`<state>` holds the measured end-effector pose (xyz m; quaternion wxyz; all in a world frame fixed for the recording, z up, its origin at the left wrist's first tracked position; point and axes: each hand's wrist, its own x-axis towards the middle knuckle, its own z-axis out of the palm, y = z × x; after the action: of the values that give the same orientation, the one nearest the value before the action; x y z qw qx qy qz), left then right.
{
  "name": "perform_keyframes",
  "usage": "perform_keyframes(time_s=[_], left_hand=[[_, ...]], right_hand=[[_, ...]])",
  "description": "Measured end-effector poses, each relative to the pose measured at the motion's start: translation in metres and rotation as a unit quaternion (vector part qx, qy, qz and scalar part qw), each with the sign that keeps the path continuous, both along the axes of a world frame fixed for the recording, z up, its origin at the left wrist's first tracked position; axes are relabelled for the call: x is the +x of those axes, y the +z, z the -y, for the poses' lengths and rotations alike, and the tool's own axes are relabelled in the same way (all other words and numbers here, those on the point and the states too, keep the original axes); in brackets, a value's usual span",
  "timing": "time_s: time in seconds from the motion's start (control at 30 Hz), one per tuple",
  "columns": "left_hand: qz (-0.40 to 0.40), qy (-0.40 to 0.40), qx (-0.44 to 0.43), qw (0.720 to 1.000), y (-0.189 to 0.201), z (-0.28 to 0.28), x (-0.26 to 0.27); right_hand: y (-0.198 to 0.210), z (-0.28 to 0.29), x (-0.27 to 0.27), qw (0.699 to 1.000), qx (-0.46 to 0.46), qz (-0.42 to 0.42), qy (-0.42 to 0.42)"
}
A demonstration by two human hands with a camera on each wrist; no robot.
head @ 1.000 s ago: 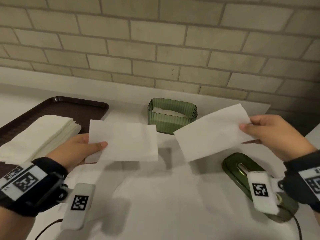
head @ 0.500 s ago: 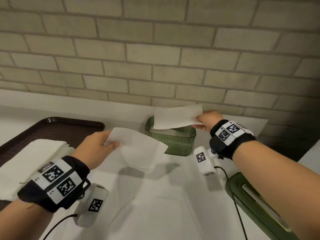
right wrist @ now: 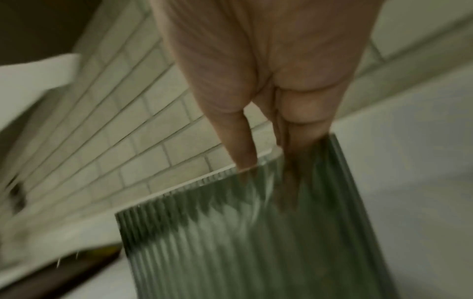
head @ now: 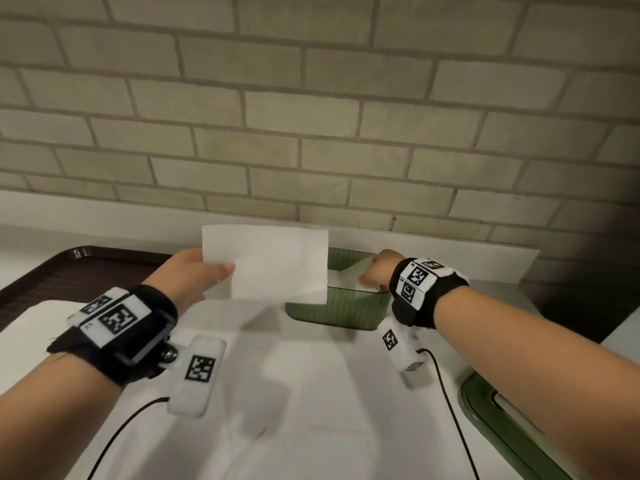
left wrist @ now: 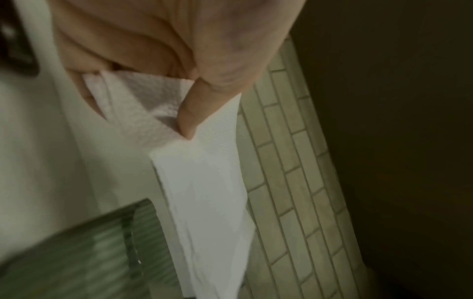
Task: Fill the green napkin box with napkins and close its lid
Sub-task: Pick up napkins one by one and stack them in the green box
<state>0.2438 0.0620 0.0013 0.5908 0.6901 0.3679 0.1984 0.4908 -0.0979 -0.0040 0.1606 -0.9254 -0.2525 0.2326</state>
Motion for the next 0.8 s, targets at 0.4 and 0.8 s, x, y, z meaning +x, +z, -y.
perform_keyframes(time_s=[0.4, 0.8], left_hand=[[-0.134, -0.058, 0.106, 0.984, 0.003, 0.015, 0.129], [-0.428, -0.164, 0.265, 0.848, 0.006, 0.038, 0.168]], right_hand=[[0.041, 0.069, -0.023, 0.956, -0.124, 0.212, 0.159], [-0.004, 0.190, -0.054, 0.958, -0.104, 0.203, 0.176]])
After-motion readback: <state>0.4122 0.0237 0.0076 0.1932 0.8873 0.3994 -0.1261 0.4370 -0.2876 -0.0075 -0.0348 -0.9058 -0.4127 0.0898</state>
